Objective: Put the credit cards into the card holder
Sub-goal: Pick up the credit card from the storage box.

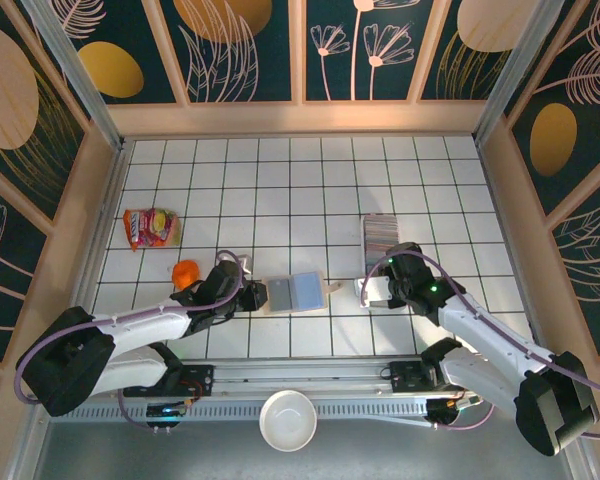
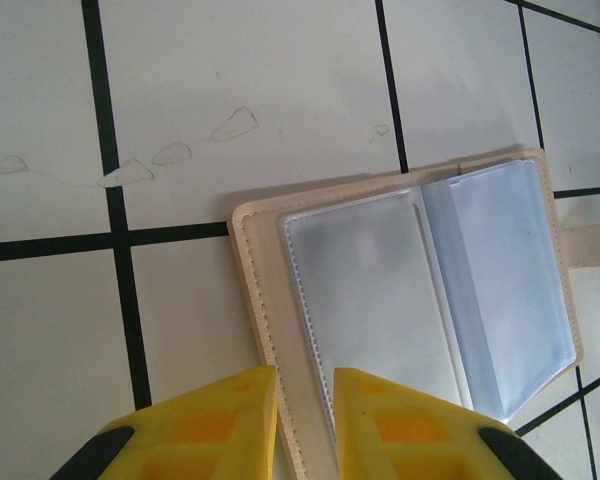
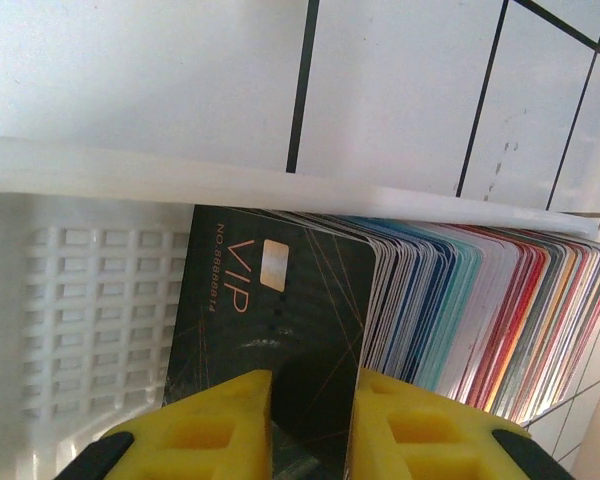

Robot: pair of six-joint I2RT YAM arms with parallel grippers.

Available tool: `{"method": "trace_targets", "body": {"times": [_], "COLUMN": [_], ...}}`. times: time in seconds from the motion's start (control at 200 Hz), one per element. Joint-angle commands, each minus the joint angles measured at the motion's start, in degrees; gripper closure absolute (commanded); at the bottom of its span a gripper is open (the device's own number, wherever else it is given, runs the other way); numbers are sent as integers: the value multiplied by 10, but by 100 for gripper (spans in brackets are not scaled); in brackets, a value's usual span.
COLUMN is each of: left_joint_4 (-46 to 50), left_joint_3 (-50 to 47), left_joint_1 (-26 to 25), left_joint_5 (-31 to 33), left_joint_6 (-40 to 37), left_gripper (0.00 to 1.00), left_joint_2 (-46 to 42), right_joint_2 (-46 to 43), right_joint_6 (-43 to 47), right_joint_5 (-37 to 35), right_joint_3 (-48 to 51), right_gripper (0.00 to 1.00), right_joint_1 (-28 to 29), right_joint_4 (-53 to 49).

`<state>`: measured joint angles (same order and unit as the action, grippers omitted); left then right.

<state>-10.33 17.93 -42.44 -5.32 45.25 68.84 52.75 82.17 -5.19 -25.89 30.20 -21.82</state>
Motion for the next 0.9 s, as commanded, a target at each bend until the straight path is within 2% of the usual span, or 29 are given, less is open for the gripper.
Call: {"method": "trace_targets", "body": {"times": [0.0,0.44,0.896], "left_joint_4": [-11,-17,-15], "left_joint_3": [-2,2,6], "left_joint_1": [0,0,0], "left_joint_5": [-9,-14,-16], "left_joint_6": [3,4,3], "left_gripper": [79,81,82], "left_joint_2": [1,10,14], "right_joint_2": [-13,-23,-34], "right_joint_6": [5,-5,-11], "right_joint_5": [-41,-45,-45], "right_joint_3": [-26,-31,-39], "right_gripper": [77,79,90], "right_joint_1": [-11,-13,-11], "right_joint_4": [14,12,0]}}
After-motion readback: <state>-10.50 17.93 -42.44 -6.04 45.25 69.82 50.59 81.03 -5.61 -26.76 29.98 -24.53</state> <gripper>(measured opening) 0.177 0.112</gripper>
